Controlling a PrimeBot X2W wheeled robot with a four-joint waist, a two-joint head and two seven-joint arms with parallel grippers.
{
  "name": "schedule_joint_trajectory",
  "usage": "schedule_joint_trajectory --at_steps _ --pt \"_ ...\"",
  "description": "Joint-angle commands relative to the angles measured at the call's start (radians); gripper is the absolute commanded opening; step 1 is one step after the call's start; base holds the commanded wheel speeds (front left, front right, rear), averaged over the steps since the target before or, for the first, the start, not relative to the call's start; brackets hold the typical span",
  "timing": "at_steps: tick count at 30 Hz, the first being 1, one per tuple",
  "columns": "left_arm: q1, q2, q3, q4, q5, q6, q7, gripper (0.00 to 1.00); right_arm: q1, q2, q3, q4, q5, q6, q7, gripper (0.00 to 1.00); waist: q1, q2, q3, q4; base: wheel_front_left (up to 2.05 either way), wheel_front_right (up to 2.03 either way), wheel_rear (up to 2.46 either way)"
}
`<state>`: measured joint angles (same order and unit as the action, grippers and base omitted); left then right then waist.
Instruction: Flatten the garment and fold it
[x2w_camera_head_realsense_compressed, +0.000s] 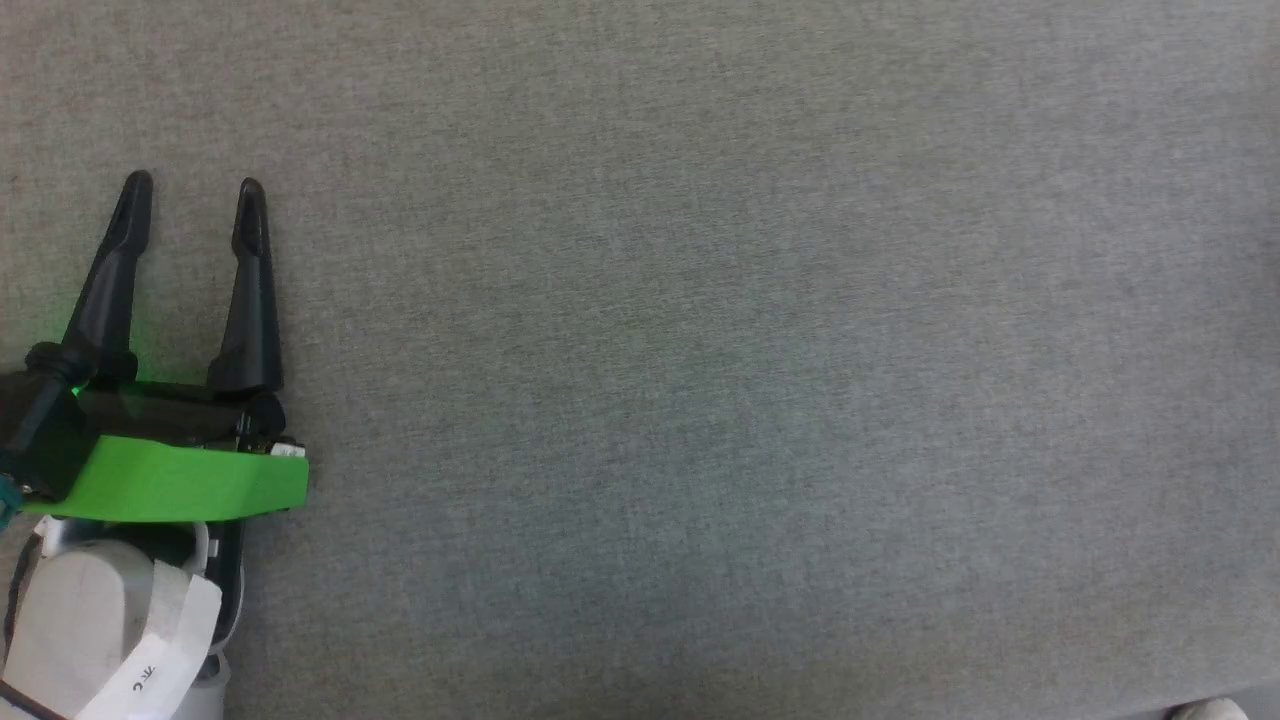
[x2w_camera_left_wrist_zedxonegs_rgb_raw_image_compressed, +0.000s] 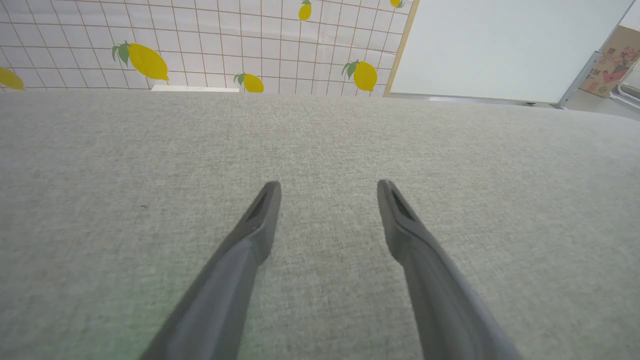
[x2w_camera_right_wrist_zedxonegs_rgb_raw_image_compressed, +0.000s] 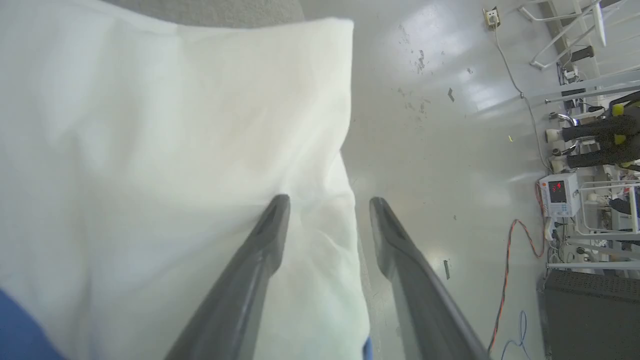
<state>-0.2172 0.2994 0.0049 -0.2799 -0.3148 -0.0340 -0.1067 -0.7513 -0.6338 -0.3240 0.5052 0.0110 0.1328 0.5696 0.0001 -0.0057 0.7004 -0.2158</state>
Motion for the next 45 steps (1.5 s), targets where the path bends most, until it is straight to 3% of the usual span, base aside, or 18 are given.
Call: schedule_joint_trajectory --at_steps 1,7,13,17,22,35,39,45 --pt "-0.002 0.012 0.008 0.016 0.007 0.007 0.005 1.0 -0.027 -0.001 -0.022 0.002 -0.023 -0.002 -0.025 1.0 -0.0001 0.0057 0.008 0.013 0.0 0.0 0.0" --pt "0.006 -0.001 0.001 0.048 -0.003 0.009 -0.015 1.0 -0.066 0.017 -0.069 -0.008 -0.042 -0.002 -0.132 1.0 -0.0001 0.0057 -0.053 0.016 0.0 0.0 0.0" --pt "0.017 -0.034 0.0 0.119 -0.028 0.014 -0.065 1.0 -0.091 0.041 0.011 -0.084 0.036 -0.002 -0.257 1.0 -0.0001 0.0057 -0.179 0.025 0.0 0.0 0.0" --pt "0.034 -0.055 0.01 0.168 -0.045 0.021 -0.095 1.0 -0.096 0.088 0.097 -0.152 0.11 -0.002 -0.335 1.0 -0.0001 0.0057 -0.277 0.034 0.0 0.0 0.0" --pt "0.061 -0.08 0.029 0.215 -0.064 0.032 -0.124 1.0 -0.078 0.2 0.186 -0.227 0.175 -0.002 -0.425 1.0 -0.0001 0.0057 -0.398 0.058 0.0 0.0 0.0" --pt "0.13 -0.124 0.034 0.304 -0.086 0.038 -0.144 1.0 0.221 0.52 0.258 -0.391 0.183 -0.002 -0.656 1.0 -0.0001 0.0057 -0.619 0.163 0.0 0.0 0.0" --pt "0.143 -0.128 0.022 0.327 -0.083 0.037 -0.145 1.0 0.351 0.566 0.275 -0.414 0.179 -0.002 -0.72 1.0 -0.0001 0.0057 -0.664 0.191 0.0 0.0 0.0" --pt "0.162 -0.138 0.004 0.346 -0.073 0.043 -0.146 1.0 0.509 0.583 0.288 -0.376 0.201 -0.002 -0.783 1.0 -0.0001 0.0057 -0.714 0.215 0.0 0.0 0.0"
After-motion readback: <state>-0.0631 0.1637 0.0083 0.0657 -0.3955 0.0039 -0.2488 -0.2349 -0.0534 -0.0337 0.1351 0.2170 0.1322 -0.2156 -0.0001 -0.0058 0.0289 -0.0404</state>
